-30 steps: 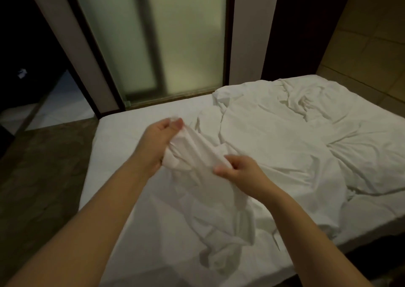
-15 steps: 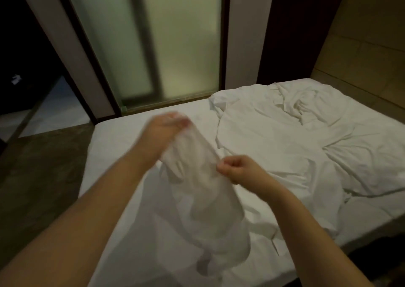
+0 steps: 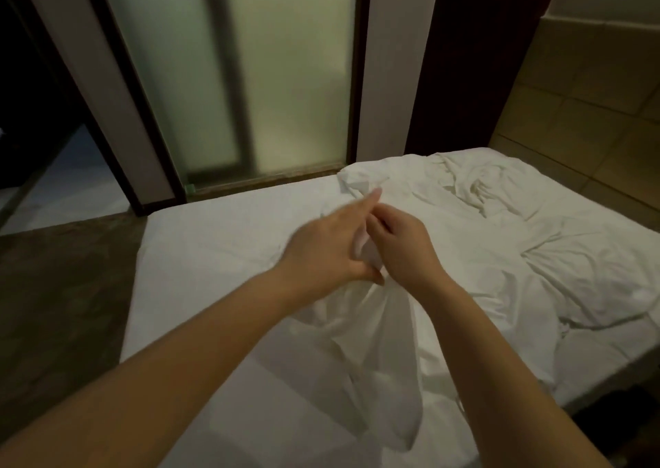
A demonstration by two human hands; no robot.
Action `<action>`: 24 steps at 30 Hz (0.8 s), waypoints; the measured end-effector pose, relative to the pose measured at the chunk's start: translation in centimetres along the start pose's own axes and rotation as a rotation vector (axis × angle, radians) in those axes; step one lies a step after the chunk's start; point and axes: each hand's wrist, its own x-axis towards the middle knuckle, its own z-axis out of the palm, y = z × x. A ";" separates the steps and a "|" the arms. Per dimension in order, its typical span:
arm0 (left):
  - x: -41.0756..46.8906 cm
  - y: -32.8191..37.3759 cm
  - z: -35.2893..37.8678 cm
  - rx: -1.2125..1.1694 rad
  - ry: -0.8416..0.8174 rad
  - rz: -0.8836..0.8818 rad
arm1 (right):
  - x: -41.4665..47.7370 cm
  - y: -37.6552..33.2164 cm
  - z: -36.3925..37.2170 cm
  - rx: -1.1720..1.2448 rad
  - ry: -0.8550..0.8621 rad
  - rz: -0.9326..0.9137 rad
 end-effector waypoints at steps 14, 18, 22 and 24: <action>3.0 -4.2 -2.5 -0.340 0.298 -0.220 | -5.9 5.9 3.1 0.090 0.251 0.264; 1.8 -2.3 -2.0 0.047 0.218 0.195 | -4.2 2.7 1.2 -0.013 0.244 0.093; 2.2 0.9 1.2 -0.260 -0.272 0.207 | -4.2 1.8 -0.6 0.012 0.421 0.090; 3.1 0.7 1.9 -0.396 -0.193 0.156 | -5.4 3.6 -1.2 0.062 0.428 0.180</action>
